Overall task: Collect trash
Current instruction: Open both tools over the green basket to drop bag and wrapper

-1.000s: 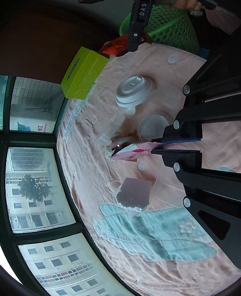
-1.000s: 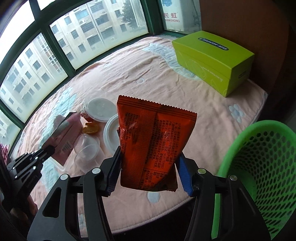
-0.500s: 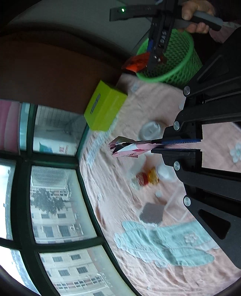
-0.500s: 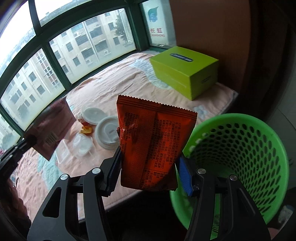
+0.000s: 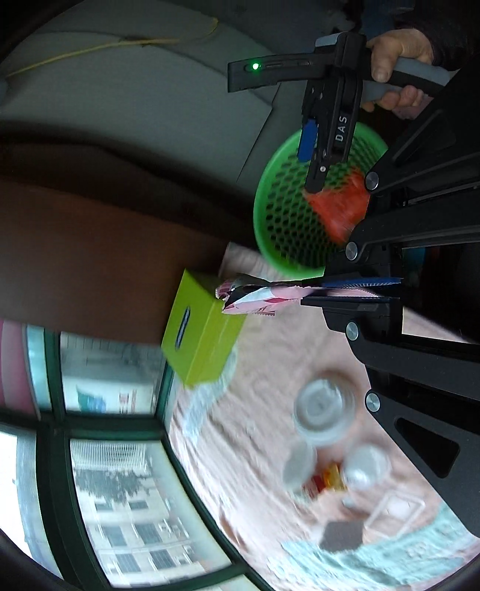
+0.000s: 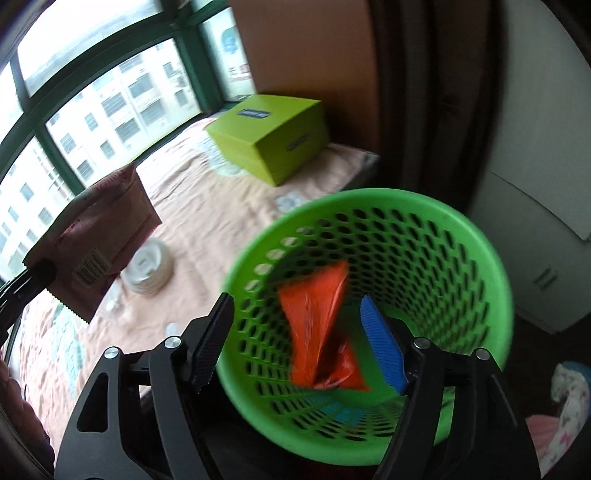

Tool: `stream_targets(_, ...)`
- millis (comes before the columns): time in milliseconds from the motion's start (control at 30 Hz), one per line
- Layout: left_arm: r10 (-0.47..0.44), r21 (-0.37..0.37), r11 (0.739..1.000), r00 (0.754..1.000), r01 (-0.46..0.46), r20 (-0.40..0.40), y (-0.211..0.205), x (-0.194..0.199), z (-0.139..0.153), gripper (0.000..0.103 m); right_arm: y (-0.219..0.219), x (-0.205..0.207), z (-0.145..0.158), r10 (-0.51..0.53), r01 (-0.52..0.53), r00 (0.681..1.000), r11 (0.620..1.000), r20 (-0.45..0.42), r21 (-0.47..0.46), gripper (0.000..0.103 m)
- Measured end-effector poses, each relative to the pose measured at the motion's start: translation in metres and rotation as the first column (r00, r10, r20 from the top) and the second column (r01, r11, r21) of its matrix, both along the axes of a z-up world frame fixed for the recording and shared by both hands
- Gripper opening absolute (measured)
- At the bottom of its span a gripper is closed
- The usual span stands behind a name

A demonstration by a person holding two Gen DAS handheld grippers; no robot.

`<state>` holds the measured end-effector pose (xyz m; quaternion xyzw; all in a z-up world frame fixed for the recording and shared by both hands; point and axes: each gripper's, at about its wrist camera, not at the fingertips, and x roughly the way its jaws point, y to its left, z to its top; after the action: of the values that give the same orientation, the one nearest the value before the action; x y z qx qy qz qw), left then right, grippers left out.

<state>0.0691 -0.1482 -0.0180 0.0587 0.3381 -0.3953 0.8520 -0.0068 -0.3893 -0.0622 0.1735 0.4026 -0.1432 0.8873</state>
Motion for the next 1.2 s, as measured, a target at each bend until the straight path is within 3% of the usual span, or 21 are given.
stream_targets(400, -0.160, 0.052, 0.985, 0.984, 0.164, -0.081, -0.080, -0.013, -0.030, 0.006, -0.040, -0.031, 0.010, -0.104, 0.106, 0.993, 0.994, 0.047, -0.023, 0.079)
stream_targets(500, -0.171, 0.051, 0.983, 0.981, 0.176, -0.096, -0.089, -0.017, -0.035, 0.021, -0.045, -0.034, 0.009, -0.114, 0.115, 0.992, 0.993, 0.049, -0.017, 0.079)
stream_targets(567, -0.168, 0.050, 0.984, 0.981, 0.173, -0.094, -0.089, -0.019, -0.037, 0.044, -0.046, -0.035, 0.009, -0.114, 0.115, 0.992, 0.993, 0.048, -0.012, 0.079)
stream_targets(667, -0.156, 0.044, 0.986, 0.984, 0.160, -0.089, -0.085, -0.021, -0.037, 0.056, -0.045, -0.034, 0.010, -0.108, 0.108, 0.993, 0.994, 0.049, -0.006, 0.079)
stream_targets(733, -0.127, 0.037, 0.991, 0.988, 0.131, -0.091, -0.077, -0.020, -0.034, 0.061, -0.042, -0.032, 0.011, -0.096, 0.096, 0.994, 0.995, 0.053, -0.006, 0.079)
stream_targets(967, 0.036, 0.040, 0.999, 0.995, -0.032, -0.096, -0.028, -0.002, -0.034, 0.063, -0.013, -0.012, 0.012, -0.006, 0.006, 0.998, 1.000, 0.055, -0.003, 0.080)
stream_targets(1200, 0.232, 0.074, 0.971, 0.969, -0.226, -0.088, 0.032, 0.019, -0.039, 0.067, 0.031, 0.020, 0.017, 0.110, -0.111, 0.992, 0.994, 0.062, 0.001, 0.083)
